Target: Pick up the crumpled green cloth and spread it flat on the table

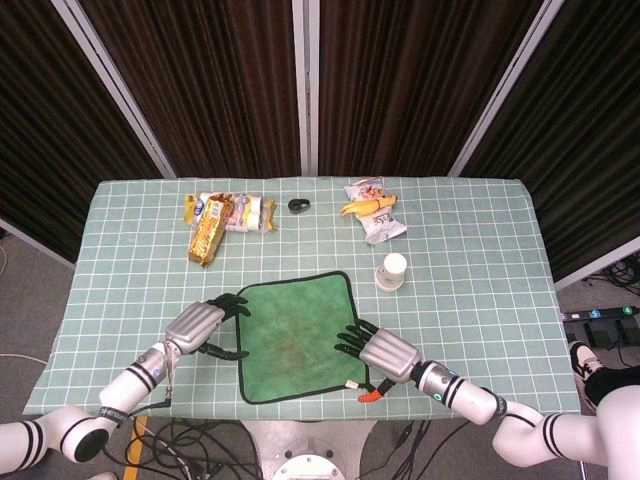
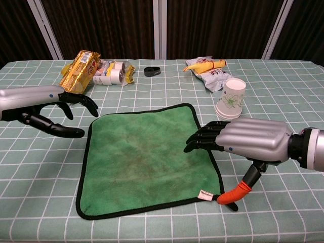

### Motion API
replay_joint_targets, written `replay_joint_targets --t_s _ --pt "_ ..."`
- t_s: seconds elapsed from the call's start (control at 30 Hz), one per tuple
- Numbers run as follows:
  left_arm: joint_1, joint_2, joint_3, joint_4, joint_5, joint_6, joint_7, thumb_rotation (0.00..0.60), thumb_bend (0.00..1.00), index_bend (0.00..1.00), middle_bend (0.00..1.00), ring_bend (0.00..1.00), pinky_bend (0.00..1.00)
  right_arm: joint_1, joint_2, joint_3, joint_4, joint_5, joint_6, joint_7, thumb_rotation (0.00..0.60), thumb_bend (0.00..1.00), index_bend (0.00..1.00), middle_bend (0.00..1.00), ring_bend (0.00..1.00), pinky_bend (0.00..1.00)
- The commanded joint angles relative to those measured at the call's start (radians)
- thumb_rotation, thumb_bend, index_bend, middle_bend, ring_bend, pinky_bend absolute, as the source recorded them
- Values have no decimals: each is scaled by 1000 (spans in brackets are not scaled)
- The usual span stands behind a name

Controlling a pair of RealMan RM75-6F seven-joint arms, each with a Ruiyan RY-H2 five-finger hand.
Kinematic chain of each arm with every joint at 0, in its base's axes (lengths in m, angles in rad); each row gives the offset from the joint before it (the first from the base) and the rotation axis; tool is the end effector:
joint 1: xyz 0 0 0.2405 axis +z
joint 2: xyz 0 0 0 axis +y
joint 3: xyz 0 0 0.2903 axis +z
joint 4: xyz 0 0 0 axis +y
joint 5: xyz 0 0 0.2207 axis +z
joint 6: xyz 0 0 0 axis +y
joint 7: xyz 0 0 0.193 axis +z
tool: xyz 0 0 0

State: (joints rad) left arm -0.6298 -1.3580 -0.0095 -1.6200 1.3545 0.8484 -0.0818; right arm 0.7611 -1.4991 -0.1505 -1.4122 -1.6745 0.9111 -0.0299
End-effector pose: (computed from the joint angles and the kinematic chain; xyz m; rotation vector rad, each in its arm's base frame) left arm -0.2145 0.3354 -0.0355 -2.0123 -1.3267 -0.8920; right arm -0.1870 -0.3154 -0.0912 2.4706 -0.7227 0.8322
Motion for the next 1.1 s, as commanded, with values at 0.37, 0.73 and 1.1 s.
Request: replay_joint_targets --t_s 0.37,0.73,1.1 --pt "11 9 -2 7 -23 11 12 222 0 216 136 77 239 12 -153 123 139 115 -32 -61 329 0 100 40 0 0" --pt "20 23 1 0 -28 13 11 232 0 216 136 77 239 21 -294 129 264 109 -38 -119 342 0 100 34 0 0" --pt "22 26 2 -2 -19 13 5 234 0 216 136 77 239 -3 -294 90 253 74 -11 -149 347 0 100 33 0 0"
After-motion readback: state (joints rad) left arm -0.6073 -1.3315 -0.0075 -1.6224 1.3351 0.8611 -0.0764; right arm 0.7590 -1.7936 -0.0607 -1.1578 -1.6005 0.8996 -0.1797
